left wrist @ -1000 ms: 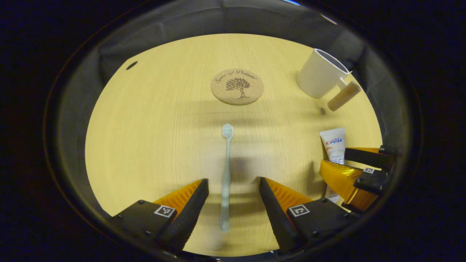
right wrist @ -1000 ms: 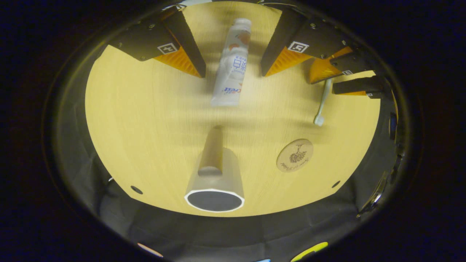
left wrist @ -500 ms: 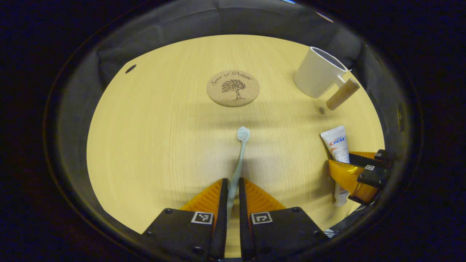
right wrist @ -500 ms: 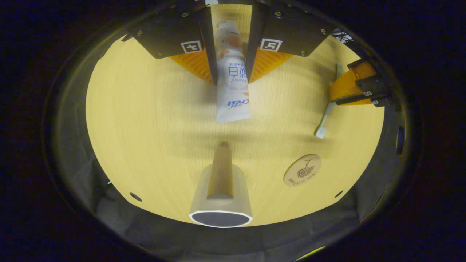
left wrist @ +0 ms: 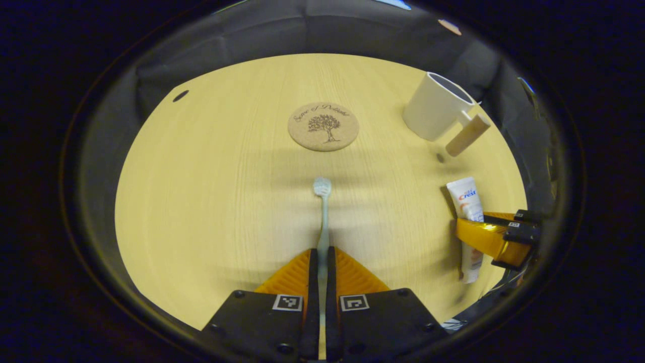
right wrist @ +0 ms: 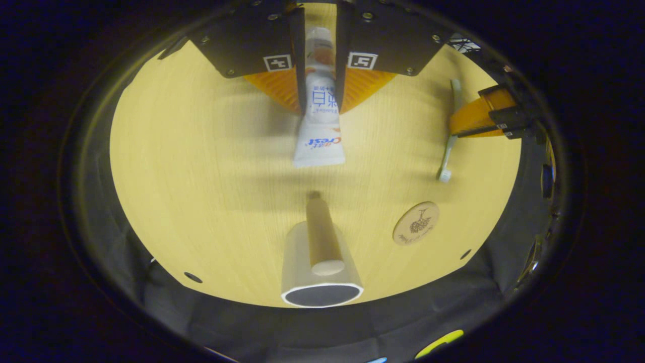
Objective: Put the toothbrush and toothpaste on the desktop into the cup, then pick up the cup and place it on the coaster on the desktop.
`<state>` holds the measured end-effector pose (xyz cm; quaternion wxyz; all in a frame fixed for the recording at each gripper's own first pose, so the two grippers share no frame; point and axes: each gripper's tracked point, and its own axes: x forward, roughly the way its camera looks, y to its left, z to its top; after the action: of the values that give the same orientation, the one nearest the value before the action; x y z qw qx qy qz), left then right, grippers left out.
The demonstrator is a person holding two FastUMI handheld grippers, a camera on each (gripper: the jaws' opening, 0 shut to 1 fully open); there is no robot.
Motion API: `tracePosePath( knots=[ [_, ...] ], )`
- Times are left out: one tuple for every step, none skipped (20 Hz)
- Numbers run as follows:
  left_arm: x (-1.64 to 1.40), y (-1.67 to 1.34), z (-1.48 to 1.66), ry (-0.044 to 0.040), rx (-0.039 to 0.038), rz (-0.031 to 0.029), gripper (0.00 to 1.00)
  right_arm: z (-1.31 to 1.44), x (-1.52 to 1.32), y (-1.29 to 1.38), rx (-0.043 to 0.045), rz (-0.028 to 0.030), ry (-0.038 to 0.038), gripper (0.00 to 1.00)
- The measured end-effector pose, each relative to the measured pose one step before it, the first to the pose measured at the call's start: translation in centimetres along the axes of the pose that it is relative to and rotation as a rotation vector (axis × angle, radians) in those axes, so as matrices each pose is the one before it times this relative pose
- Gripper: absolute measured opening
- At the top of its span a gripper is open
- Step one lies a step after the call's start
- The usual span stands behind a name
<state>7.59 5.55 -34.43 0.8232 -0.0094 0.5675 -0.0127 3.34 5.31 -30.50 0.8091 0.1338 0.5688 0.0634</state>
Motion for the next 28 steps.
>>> tracePosePath(
  knots=[
    [-0.060,0.103,0.034,-0.01254,-0.01520,-0.00520,0.13,0.406,-0.432,0.040,-0.00305,0.00707,-0.03221,0.26],
    [-0.167,-0.116,0.160,-0.01935,-0.02269,-0.00993,0.13,0.417,-0.481,0.134,-0.00268,0.00947,-0.03178,0.25],
    [-0.072,-0.002,0.030,-0.01369,-0.01363,-0.00409,0.13,0.223,-0.290,0.107,-0.00163,0.00826,-0.02203,0.25],
    [-0.267,0.053,0.230,-0.02220,-0.01677,-0.00895,0.13,0.359,-0.549,0.185,-0.00113,0.01243,-0.02955,0.25],
    [-0.188,0.007,0.144,-0.01748,-0.00868,-0.00720,0.13,0.338,-0.425,0.190,0.00041,0.00986,-0.01922,0.26],
    [-0.163,-0.056,0.128,-0.01727,-0.00394,-0.01070,0.13,0.169,-0.328,0.144,0.00051,0.00941,-0.01768,0.25],
    [-0.160,-0.026,0.162,-0.01481,0.00392,-0.00825,0.13,0.207,-0.322,0.125,0.00007,0.00792,-0.00934,0.29],
    [-0.521,0.130,0.193,-0.02424,0.00256,-0.00275,0.13,0.087,-0.139,0.378,0.00033,0.01185,-0.01268,0.25],
    [-0.187,0.126,0.466,-0.02163,-0.00953,-0.00413,0.07,0.107,-0.080,0.283,-0.00162,0.00845,-0.00900,0.25],
    [-0.220,0.020,0.129,-0.01841,-0.00565,-0.00523,0.08,0.087,-0.287,0.204,-0.00315,0.00655,-0.00491,0.25],
    [-0.164,-0.064,0.143,-0.01219,0.00056,-0.00507,0.08,0.117,-0.183,0.229,-0.00501,0.00545,-0.00683,0.25],
    [-0.348,-0.205,0.214,-0.01527,0.00512,-0.00456,0.08,0.125,-0.212,0.186,-0.00921,0.00336,-0.00774,0.25],
    [-0.307,-0.003,0.221,-0.00984,0.00712,-0.00043,0.08,0.264,-0.143,0.075,-0.01075,-0.00095,-0.00730,0.25],
    [-0.171,-0.217,0.189,-0.00982,0.00305,-0.00497,0.08,0.169,-0.251,0.128,-0.01337,-0.00186,-0.00620,0.25],
    [-0.803,-0.327,0.413,-0.01089,-0.00215,-0.00968,0.08,0.452,-0.394,0.149,-0.01590,-0.00242,-0.01373,0.25],
    [-0.705,-0.060,0.427,-0.01824,0.00184,-0.00446,0.08,0.587,-0.665,0.293,-0.00293,0.00584,-0.01910,0.25],
    [-0.758,0.045,0.523,-0.01847,0.00628,-0.00206,0.08,0.589,-0.476,0.228,0.00108,0.00871,-0.01335,0.25],
    [-0.984,0.082,0.728,-0.02557,0.00967,-0.00480,0.07,0.705,-0.047,0.107,0.00752,-0.00083,-0.02277,0.25],
    [-0.654,-0.032,0.711,-0.02156,0.00482,-0.00670,0.07,0.810,-0.063,0.323,0.01471,0.01037,-0.02325,0.19],
    [-0.256,-0.360,0.747,-0.01683,0.00377,-0.00533,0.08,0.448,-0.758,0.207,0.00393,0.01178,-0.00421,0.13],
    [-0.217,-0.464,0.962,-0.02503,0.00059,-0.00941,0.08,1.325,-0.553,0.155,0.00010,0.00435,-0.02640,0.13],
    [-0.105,-0.345,0.709,-0.01927,0.00195,-0.00629,0.08,0.762,-0.548,0.117,-0.00558,0.00421,-0.01775,0.13],
    [-0.165,-0.466,1.534,-0.03778,-0.00298,-0.01508,0.08,1.809,-0.505,0.529,-0.00278,0.01225,-0.04142,0.13],
    [-0.139,-0.390,1.661,-0.03917,0.00683,-0.00896,0.08,1.802,-0.223,0.208,-0.00096,0.00721,-0.03543,0.13],
    [0.083,-0.261,0.932,-0.02025,0.00589,-0.00255,0.08,1.068,-0.170,0.019,-0.00053,0.00231,-0.02278,0.13],
    [0.080,-0.353,1.842,-0.04360,0.00866,-0.01168,0.08,1.947,0.024,0.019,-0.00173,0.00632,-0.04413,0.14],
    [0.063,-0.272,0.911,-0.02373,0.00576,-0.00713,0.08,1.243,0.215,-0.032,0.00272,0.00713,-0.03135,0.13],
    [0.527,-0.310,1.533,-0.03341,0.01098,-0.00636,0.08,1.428,0.180,0.048,0.01386,0.01217,-0.03681,0.13]
  ],
)
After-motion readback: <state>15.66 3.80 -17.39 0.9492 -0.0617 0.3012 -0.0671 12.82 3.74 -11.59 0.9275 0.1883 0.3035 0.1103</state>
